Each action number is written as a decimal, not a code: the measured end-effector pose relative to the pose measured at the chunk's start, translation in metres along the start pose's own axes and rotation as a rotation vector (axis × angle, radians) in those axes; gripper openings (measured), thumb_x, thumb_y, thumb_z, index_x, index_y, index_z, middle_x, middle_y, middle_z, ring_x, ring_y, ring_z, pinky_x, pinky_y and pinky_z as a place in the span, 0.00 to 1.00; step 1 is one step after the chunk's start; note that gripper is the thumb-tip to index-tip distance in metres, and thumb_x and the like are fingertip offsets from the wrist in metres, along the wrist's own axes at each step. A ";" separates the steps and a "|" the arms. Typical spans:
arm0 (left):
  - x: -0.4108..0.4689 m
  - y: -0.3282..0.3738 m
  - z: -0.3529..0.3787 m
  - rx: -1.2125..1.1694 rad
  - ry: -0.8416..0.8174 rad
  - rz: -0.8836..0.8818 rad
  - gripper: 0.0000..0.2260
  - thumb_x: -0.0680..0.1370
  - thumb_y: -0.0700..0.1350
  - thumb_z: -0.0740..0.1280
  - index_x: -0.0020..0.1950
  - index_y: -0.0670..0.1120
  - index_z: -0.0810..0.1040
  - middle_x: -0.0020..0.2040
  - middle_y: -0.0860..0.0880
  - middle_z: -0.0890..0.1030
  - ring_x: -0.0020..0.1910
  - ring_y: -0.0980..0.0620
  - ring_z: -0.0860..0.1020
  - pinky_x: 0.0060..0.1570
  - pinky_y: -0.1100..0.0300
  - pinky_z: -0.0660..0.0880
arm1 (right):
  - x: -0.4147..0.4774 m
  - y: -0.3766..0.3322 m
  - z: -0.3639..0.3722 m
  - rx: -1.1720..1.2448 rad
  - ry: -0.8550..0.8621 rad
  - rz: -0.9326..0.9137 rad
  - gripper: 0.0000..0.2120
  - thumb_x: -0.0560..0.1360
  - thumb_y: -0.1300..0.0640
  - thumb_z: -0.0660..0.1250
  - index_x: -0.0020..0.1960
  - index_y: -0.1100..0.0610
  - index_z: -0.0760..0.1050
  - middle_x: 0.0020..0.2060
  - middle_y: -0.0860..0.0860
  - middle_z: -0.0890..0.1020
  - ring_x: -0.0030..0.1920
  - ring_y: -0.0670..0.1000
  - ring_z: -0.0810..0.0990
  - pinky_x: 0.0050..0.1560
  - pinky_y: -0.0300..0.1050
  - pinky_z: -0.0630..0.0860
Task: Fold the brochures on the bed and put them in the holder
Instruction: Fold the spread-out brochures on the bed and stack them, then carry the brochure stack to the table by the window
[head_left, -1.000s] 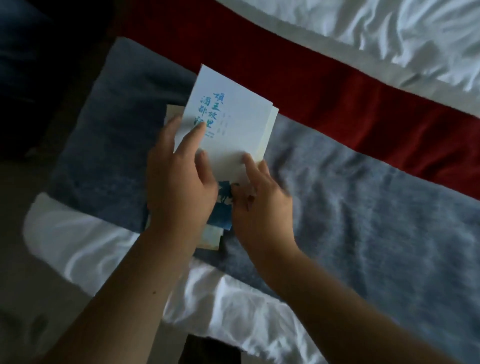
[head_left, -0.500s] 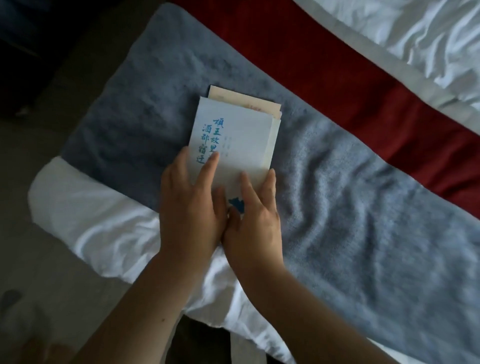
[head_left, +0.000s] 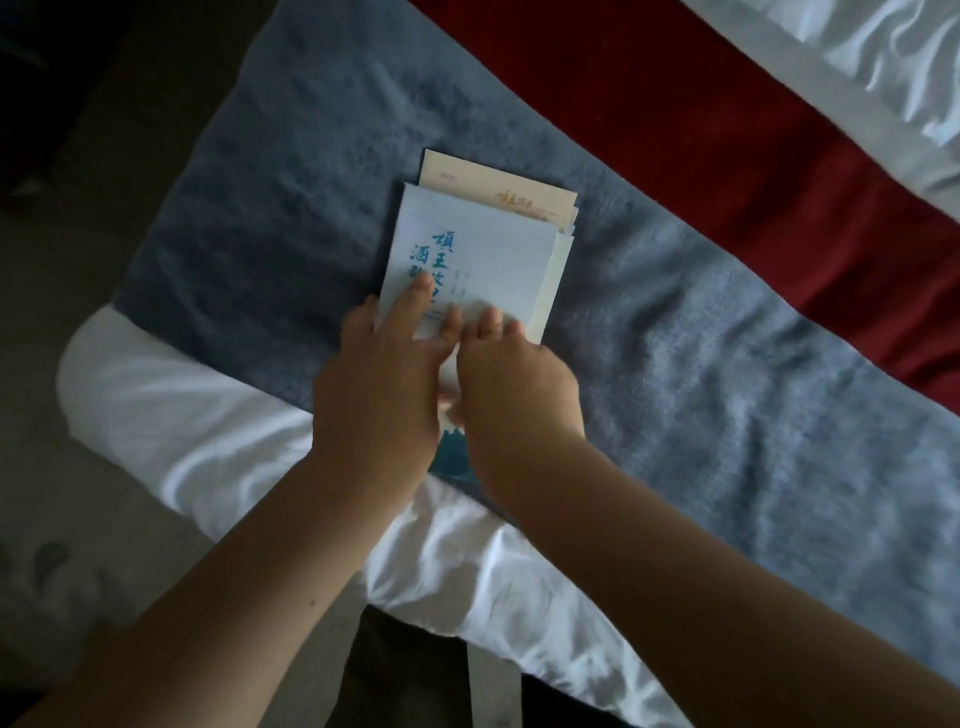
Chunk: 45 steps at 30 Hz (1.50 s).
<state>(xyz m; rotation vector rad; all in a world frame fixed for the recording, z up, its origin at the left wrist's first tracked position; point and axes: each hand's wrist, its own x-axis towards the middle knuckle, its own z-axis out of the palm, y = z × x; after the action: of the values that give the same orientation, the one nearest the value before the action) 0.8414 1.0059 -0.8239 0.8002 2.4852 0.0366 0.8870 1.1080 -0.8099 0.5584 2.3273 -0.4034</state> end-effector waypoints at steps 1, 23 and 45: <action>0.007 0.001 0.001 -0.004 -0.008 -0.037 0.28 0.82 0.54 0.63 0.81 0.63 0.59 0.81 0.53 0.60 0.73 0.44 0.64 0.51 0.49 0.78 | 0.006 0.001 0.002 -0.027 -0.036 -0.004 0.36 0.82 0.56 0.68 0.83 0.56 0.52 0.76 0.57 0.64 0.72 0.60 0.72 0.54 0.55 0.80; 0.014 -0.010 -0.004 -0.492 -0.052 -0.108 0.54 0.73 0.48 0.79 0.80 0.68 0.38 0.64 0.45 0.65 0.64 0.47 0.71 0.59 0.49 0.76 | -0.031 0.007 0.030 0.885 0.300 0.346 0.41 0.78 0.55 0.71 0.81 0.38 0.50 0.69 0.46 0.63 0.67 0.46 0.59 0.70 0.46 0.64; 0.048 0.077 -0.028 -0.816 0.181 -0.160 0.21 0.86 0.43 0.56 0.78 0.59 0.69 0.46 0.47 0.81 0.37 0.47 0.78 0.36 0.54 0.71 | -0.017 0.099 -0.010 0.857 0.404 0.277 0.33 0.83 0.38 0.55 0.84 0.44 0.49 0.59 0.54 0.82 0.54 0.57 0.82 0.52 0.56 0.82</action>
<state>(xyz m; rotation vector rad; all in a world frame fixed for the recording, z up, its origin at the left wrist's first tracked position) 0.8359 1.0996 -0.8086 0.2499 2.3563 1.0249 0.9415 1.1928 -0.8038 1.4575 2.3118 -1.2623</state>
